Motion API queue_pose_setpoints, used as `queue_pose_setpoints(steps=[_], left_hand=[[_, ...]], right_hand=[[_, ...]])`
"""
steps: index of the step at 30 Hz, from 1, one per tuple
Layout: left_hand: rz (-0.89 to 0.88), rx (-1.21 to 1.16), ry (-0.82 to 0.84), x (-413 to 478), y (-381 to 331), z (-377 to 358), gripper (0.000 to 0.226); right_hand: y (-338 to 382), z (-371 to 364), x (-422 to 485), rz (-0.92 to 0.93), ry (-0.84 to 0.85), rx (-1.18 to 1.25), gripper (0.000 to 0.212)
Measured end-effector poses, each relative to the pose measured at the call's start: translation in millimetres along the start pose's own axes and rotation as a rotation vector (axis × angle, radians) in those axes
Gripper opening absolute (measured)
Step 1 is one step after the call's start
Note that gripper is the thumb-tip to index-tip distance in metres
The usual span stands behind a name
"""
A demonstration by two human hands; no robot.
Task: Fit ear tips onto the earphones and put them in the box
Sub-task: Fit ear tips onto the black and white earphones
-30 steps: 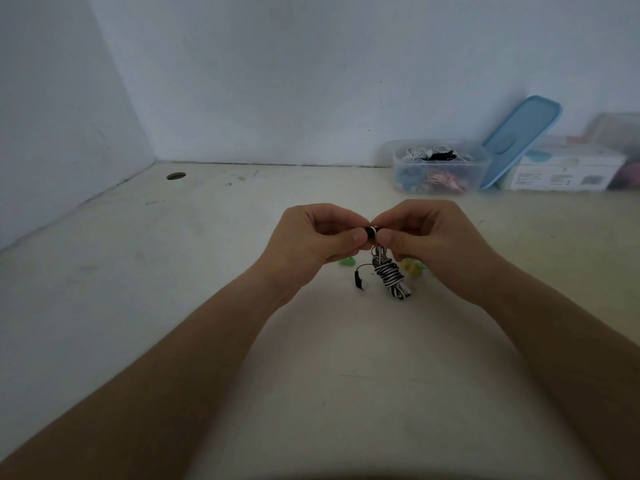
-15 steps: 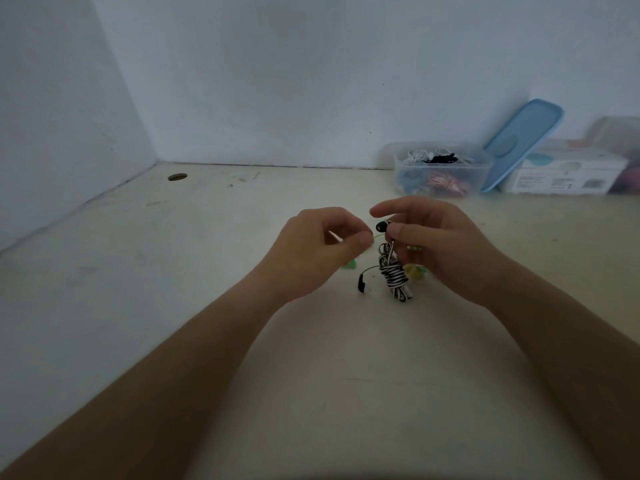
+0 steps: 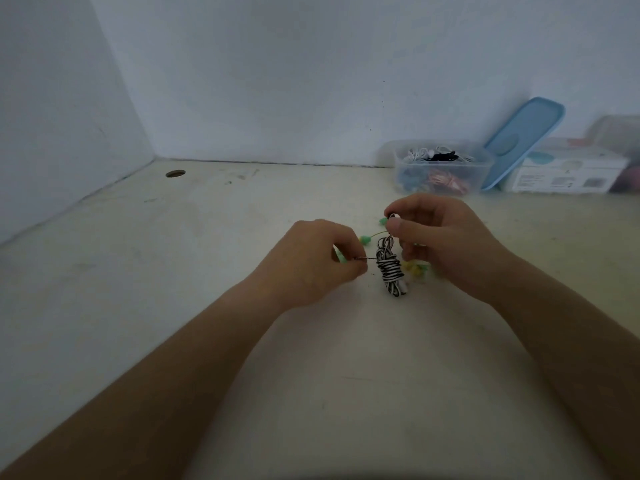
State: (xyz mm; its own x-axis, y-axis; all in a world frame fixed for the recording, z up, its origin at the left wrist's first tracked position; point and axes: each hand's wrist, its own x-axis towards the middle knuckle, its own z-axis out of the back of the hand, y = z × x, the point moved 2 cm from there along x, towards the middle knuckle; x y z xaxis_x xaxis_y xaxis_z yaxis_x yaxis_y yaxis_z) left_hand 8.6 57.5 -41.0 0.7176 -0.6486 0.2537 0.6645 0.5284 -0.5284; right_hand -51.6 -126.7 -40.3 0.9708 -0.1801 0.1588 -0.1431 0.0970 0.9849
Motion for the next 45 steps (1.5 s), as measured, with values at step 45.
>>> queue_pose_setpoints(steps=[45], left_hand=[[0.291, -0.625, -0.255, 7, 18, 15, 0.012]], right_hand=[[-16, -18, 6, 0.232, -0.113, -0.494, 0.009]])
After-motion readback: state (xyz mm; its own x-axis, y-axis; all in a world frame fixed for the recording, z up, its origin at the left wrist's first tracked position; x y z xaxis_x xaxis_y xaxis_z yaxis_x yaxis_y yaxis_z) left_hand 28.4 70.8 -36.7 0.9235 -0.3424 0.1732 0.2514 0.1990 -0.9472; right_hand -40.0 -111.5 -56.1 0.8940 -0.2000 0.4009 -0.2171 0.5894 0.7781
